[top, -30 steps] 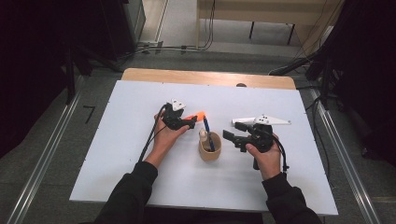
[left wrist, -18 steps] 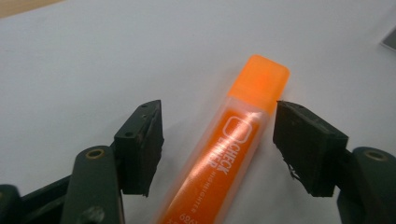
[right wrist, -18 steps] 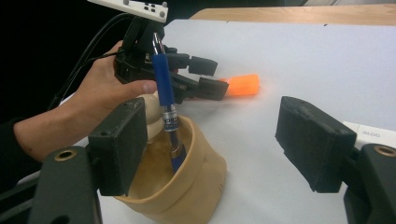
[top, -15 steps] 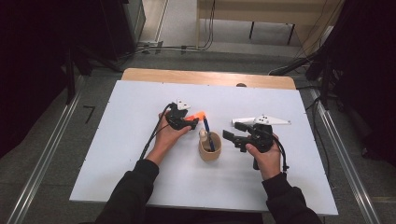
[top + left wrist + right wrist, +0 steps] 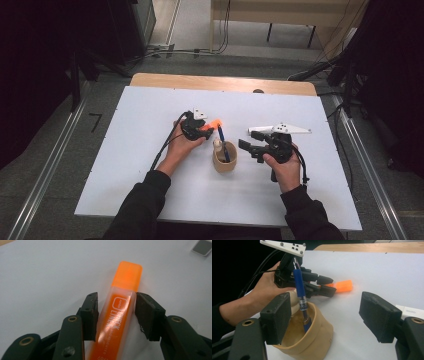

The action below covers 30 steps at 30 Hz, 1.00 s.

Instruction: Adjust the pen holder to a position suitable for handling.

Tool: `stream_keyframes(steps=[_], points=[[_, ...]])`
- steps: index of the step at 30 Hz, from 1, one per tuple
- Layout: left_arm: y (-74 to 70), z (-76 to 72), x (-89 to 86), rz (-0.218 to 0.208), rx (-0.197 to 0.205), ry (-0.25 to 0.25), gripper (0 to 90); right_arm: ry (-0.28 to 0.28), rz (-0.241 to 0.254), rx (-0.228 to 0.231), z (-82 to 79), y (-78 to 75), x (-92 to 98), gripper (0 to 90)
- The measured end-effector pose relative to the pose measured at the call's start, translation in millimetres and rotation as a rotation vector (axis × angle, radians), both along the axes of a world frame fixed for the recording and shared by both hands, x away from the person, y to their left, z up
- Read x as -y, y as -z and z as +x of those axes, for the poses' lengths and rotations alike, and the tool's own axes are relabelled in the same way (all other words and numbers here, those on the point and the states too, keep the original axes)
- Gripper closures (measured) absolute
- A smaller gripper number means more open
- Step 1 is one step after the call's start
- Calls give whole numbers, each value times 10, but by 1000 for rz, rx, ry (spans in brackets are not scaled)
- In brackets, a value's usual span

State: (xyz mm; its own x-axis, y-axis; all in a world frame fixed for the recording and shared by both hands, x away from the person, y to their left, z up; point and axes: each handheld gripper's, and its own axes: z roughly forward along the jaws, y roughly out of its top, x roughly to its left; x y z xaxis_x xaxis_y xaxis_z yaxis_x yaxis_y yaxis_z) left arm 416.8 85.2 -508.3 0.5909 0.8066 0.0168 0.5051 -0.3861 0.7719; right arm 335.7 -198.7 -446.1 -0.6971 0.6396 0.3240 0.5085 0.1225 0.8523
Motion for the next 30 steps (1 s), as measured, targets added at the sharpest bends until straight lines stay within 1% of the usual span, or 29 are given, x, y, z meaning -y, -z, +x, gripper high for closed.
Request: stream_keyframes(steps=[3,4,10,14,17,18,21,25,28,30], points=[[1,-8,1,-8,1,-4,633,1,-2,0,-1,-1,2,244],[2,-10,3,-4,4,-3,648,3,-1,-1,-2,-3,4,244],[3,-27,20,11,18,-4,655,4,-1,-2,-3,-4,7,247],[-3,-33,5,3,10,-6,658,4,1,-2,-6,-9,13,247],[-6,-41,-36,-28,-9,-20,658,6,4,-4,-5,-9,18,247],[-6,-45,-50,-35,-9,-25,659,6,4,-4,-4,-9,19,247],[-14,-72,-137,-81,-13,-42,659,7,4,-5,-2,-8,19,247],[-45,-129,-244,-113,-4,-54,659,8,4,-6,-4,-9,16,247],[-122,-205,-320,-144,15,-56,659,9,4,-7,-3,-6,12,247],[-179,-258,-350,-154,32,-49,659,9,4,-6,-2,-5,9,248]])
